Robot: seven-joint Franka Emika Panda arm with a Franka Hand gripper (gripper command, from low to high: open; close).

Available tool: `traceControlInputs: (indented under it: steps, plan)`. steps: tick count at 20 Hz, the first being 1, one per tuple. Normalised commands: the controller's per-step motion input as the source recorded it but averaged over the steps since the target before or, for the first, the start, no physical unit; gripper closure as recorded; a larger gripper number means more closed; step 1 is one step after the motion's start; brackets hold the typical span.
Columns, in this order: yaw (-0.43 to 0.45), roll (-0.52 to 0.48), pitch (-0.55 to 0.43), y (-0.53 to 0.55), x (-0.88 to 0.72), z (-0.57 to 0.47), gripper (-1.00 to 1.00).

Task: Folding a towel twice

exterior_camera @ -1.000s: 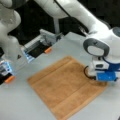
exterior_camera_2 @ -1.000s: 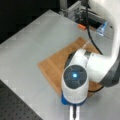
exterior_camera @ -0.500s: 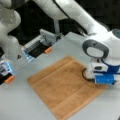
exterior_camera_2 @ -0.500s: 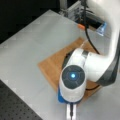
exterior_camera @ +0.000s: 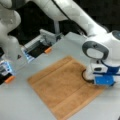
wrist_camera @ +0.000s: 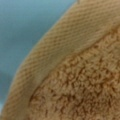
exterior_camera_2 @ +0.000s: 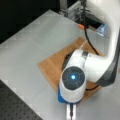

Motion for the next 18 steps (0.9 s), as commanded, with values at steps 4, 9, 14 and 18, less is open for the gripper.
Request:
traceControlInputs:
  steps: [4, 9, 14, 18]
  plan:
    - [0.102, -0.146, -0.031, 0.00, -0.01, -0.07, 1.00]
    - [0.109, -0.120, -0.049, -0.01, -0.02, -0.05, 1.00]
    - [0.101, -0.104, -0.052, -0.01, -0.01, -0.04, 1.00]
    - [0.091, -0.102, -0.059, -0.02, 0.00, -0.05, 1.00]
